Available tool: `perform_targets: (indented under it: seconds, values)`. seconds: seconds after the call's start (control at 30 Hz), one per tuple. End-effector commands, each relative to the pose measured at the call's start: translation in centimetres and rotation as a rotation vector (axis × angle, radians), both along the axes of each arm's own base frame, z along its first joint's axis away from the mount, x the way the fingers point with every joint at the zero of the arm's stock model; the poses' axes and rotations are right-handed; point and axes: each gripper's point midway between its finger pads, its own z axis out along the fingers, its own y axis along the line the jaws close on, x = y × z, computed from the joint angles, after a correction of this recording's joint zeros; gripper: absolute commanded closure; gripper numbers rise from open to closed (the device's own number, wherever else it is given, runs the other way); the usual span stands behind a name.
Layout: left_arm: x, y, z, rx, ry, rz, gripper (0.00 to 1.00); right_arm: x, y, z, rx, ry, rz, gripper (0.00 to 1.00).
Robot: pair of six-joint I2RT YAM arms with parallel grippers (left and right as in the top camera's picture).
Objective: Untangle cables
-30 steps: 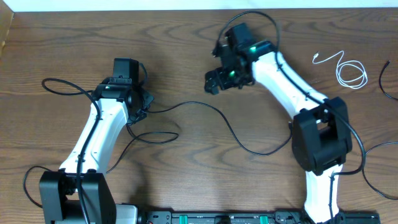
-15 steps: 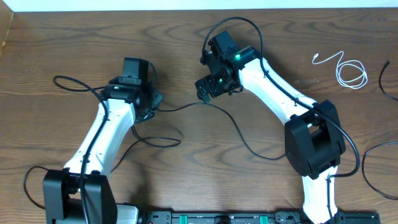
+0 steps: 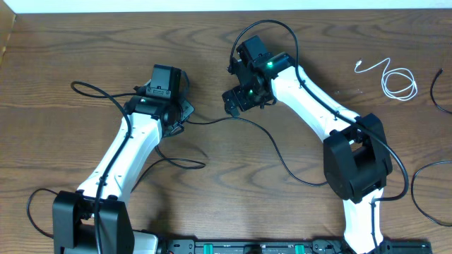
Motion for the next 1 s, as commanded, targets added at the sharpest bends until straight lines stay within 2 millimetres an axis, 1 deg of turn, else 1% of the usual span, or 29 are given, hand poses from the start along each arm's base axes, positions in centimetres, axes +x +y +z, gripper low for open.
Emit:
perform_targets:
  seconds: [0.0, 0.17, 0.23, 0.33, 0.4, 0.43, 0.53, 0.57, 0.67, 0.8, 0.9, 0.97]
  values:
    - [0.0, 0.4, -0.3, 0.025, 0.007, 0.011, 0.92, 0.3, 0.2, 1.2, 0.008, -0.031, 0.011, 0.01]
    - [0.0, 0.4, -0.3, 0.025, 0.007, 0.011, 0.91, 0.2, 0.0, 1.1, 0.003, -0.028, 0.01, 0.01]
    - [0.0, 0.4, -0.3, 0.025, 0.007, 0.011, 0.84, 0.2, -0.2, 1.0, -0.01, -0.029, 0.007, 0.01]
    - [0.0, 0.4, -0.3, 0.025, 0.007, 0.011, 0.62, 0.1, -0.3, 1.0, -0.016, -0.023, 0.006, 0.01]
    - [0.0, 0.4, -0.3, 0.025, 0.007, 0.011, 0.44, 0.1, -0.4, 0.9, -0.018, -0.02, 0.006, 0.01]
    - [0.0, 0.4, -0.3, 0.025, 0.007, 0.011, 0.37, 0.0, -0.4, 0.9, -0.018, -0.02, 0.006, 0.01]
    - [0.0, 0.4, -0.3, 0.025, 0.006, 0.011, 0.26, 0.0, -0.4, 0.9, -0.018, -0.019, 0.006, 0.01]
    - [0.1, 0.4, -0.3, 0.025, 0.005, 0.011, 0.2, 0.0, -0.4, 0.9, -0.018, -0.019, 0.006, 0.01]
    - [0.1, 0.4, -0.2, 0.025, 0.001, 0.012, 0.14, -0.1, -0.4, 0.9, -0.02, -0.015, 0.006, 0.01]
    - [0.1, 0.4, 0.5, 0.021, -0.017, 0.012, 0.13, -0.1, -0.4, 0.9, -0.021, -0.013, 0.006, 0.01]
    - [0.2, 0.4, 1.8, 0.014, -0.055, 0.012, 0.12, -0.1, -0.4, 0.9, -0.021, -0.014, 0.005, 0.01]
    - [0.1, 0.4, 3.1, 0.01, -0.093, 0.007, 0.12, -0.1, -0.4, 0.9, -0.021, -0.014, 0.005, 0.01]
